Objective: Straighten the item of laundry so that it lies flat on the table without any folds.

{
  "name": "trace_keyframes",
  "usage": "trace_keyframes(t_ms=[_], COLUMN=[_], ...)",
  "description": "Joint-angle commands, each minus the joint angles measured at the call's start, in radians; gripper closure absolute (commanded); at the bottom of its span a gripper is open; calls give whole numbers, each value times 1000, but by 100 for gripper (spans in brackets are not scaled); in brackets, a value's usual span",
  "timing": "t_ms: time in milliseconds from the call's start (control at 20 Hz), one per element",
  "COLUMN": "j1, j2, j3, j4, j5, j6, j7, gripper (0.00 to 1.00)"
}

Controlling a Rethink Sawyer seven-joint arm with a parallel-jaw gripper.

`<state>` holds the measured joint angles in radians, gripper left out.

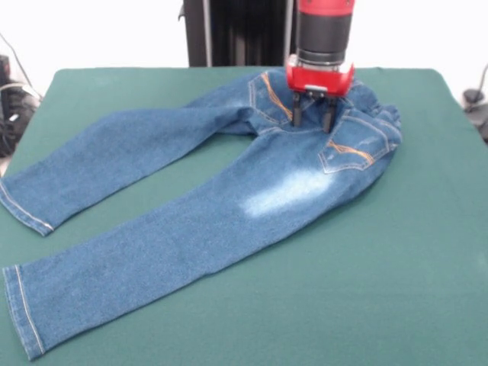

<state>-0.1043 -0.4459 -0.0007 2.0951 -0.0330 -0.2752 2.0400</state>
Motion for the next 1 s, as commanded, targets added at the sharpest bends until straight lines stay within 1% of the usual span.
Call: trace_keyframes(t_ms=[50, 300, 450, 500, 600, 650, 800, 900, 1000], j1=[28, 29, 27, 14, -25, -60, -128, -162, -191], j2=[150, 149, 120, 106, 47, 11, -110, -156, -180], j3=[79, 83, 84, 88, 79, 82, 51, 37, 28], j4=[-51, -53, -33, -29, -31, -35, -61, -92, -125], j5=[84, 91, 91, 80, 53, 33, 4, -17, -41], j6=[-18, -14, 1, 16, 87, 139, 283, 355, 402], j7=[230, 230, 232, 223, 173, 140, 48, -3, -42], gripper=[0, 0, 0, 0, 0, 0, 0, 0, 0])
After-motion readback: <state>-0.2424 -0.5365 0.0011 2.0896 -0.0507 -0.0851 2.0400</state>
